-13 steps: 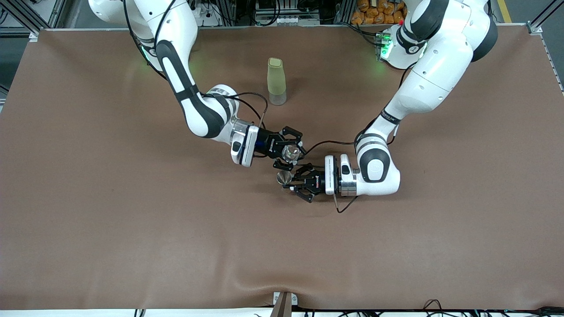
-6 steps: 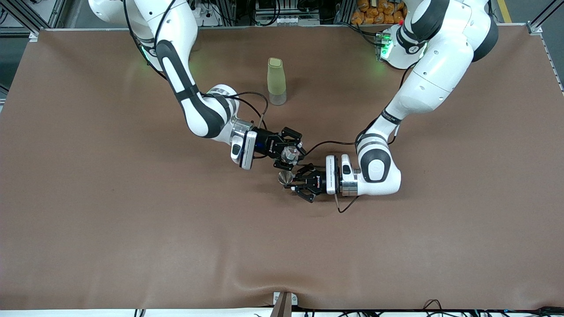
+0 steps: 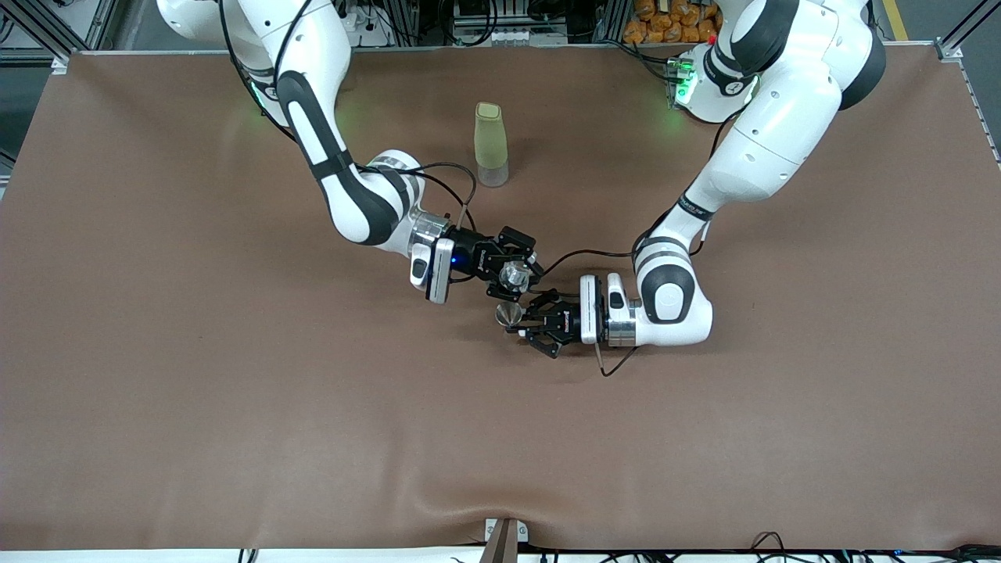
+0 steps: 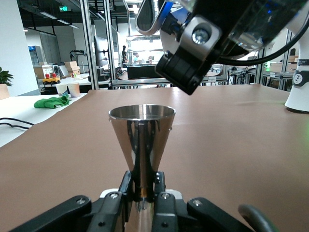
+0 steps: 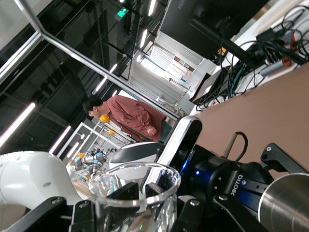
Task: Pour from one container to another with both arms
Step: 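Tilt the glass with the right gripper over the jigger's rim, then pour the liquid from the glass into the jigger held by the left gripper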
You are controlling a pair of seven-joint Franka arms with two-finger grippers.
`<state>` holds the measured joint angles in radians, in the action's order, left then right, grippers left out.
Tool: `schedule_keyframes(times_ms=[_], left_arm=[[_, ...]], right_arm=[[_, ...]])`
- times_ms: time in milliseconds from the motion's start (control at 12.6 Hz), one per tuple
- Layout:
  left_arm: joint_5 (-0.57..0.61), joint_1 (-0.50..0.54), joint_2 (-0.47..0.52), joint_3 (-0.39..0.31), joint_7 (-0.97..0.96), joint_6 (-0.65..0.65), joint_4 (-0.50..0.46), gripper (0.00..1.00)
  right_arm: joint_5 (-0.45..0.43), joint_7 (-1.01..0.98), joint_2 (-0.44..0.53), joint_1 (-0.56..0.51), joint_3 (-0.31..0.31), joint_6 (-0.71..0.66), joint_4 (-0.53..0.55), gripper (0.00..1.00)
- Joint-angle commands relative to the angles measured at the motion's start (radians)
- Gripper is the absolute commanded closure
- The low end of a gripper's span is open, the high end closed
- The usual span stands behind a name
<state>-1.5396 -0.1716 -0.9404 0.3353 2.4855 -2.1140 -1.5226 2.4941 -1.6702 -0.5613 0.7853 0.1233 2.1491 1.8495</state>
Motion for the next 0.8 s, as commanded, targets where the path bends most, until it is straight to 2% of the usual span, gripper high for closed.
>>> schedule_keyframes(times_ms=[0, 717], left_arm=[[-0.031, 0.011, 0.028, 0.001, 0.041, 0.022, -0.036, 1.00], [-0.023, 0.043, 0.043, 0.001, 0.052, 0.077, -0.068, 1.00]], right_arm=[[0.025, 0.101, 0.000, 0.005, -0.019, 0.014, -0.015, 1.00], [0.025, 0.259, 0.001, 0.003, -0.022, 0.014, -0.016, 1.00]])
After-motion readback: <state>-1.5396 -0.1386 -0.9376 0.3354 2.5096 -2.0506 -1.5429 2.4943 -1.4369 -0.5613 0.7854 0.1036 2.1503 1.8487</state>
